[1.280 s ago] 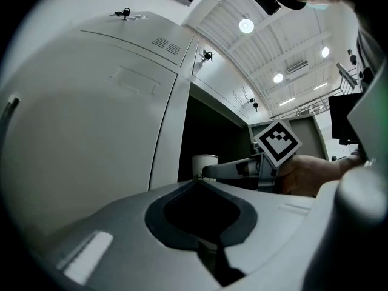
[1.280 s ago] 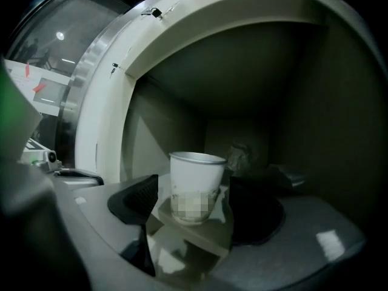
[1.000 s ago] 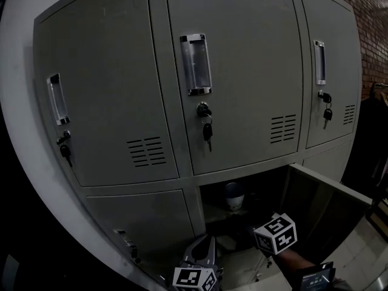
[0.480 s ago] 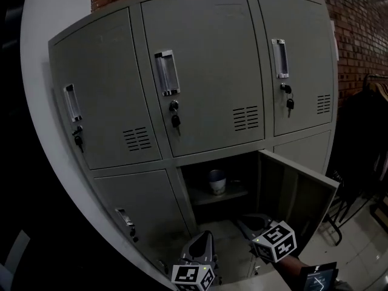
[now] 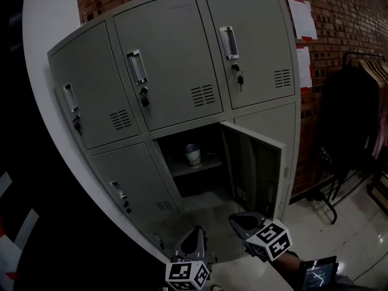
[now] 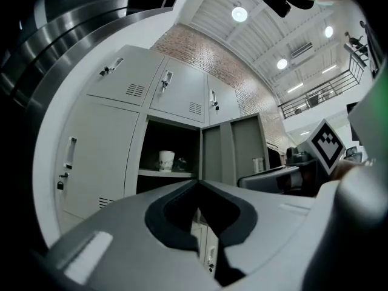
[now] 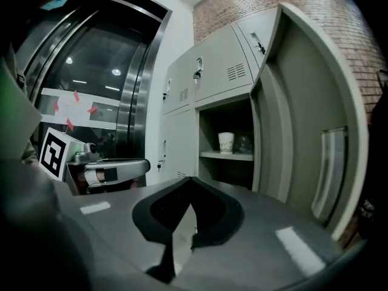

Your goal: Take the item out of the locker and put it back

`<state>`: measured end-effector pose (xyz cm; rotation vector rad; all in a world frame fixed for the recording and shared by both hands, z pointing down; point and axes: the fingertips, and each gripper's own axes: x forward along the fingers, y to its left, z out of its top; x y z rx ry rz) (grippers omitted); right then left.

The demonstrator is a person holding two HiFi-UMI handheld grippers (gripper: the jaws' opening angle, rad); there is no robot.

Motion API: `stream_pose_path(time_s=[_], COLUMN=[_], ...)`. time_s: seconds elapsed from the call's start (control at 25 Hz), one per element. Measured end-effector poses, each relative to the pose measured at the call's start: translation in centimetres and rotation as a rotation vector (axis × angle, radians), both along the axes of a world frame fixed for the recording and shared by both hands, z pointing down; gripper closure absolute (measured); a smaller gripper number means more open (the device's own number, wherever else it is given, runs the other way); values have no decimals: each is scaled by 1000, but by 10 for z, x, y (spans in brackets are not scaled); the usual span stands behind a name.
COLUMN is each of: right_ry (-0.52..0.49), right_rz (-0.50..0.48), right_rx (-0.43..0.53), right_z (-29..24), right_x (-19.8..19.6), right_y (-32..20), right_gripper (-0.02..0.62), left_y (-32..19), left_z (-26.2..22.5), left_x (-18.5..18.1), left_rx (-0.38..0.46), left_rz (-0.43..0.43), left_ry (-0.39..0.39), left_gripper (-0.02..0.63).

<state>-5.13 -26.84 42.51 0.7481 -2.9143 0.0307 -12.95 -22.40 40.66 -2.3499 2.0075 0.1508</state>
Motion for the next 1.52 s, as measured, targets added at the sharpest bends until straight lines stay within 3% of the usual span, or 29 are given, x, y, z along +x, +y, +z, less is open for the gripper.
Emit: stream_pose_path(time_s=[0.4,0.88,1.52], right_ry=[-7,0,-26], right_rz=[9,66,91], right_rx=[-25,-102,-138], right_z=[6,28,35], right_x=[36,21,13], right_y=[63,87,107], right_gripper=[588,588,589], left_y=[55,59,68], left_z=[-6,5,21], left_x=[28,3,0], left_rx=[-6,-42,-45], left_rz=[0,51,109], left_ry=[-6,7,19], left_gripper=[611,611,611])
